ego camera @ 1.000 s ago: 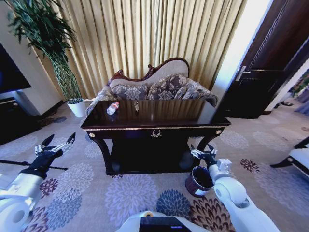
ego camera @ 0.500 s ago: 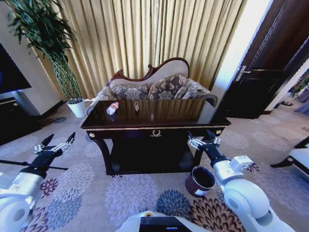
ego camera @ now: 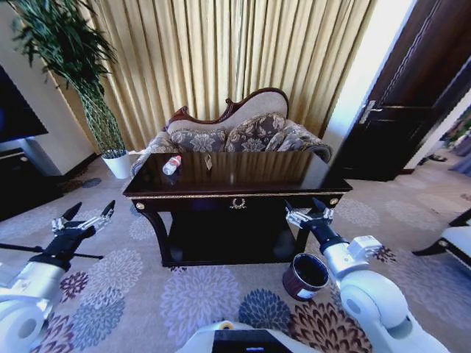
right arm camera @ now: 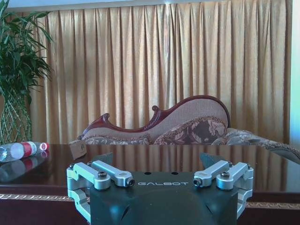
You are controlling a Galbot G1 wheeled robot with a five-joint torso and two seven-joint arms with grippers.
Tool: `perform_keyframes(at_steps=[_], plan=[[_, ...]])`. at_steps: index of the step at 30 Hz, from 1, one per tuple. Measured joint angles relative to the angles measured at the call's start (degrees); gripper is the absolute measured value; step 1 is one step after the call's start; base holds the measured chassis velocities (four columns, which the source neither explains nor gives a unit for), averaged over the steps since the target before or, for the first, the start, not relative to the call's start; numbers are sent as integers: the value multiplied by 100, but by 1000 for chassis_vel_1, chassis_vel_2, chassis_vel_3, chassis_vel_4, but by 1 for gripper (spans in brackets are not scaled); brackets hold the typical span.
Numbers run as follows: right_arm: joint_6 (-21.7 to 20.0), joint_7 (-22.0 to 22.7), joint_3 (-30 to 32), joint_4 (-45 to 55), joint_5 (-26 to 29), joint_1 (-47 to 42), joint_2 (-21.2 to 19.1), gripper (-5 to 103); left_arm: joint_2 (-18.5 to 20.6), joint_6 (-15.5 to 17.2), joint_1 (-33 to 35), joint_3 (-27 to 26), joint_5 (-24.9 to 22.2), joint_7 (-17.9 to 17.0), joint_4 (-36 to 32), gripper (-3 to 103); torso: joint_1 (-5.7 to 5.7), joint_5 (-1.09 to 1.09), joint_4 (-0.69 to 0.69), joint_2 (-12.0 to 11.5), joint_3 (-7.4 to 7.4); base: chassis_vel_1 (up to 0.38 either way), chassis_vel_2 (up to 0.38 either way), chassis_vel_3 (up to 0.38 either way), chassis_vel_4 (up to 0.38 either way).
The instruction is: Move to the front of the table and place the trash on the table into the trash bin.
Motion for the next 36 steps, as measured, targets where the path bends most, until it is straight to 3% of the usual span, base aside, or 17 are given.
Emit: perform_keyframes(at_steps=[36], plan=[[9,0,-37,35,-21,-19,2,100,-46,-16,43,0,7,22,-29,100,1,0,0,-1,0,-111,110,109,-109]])
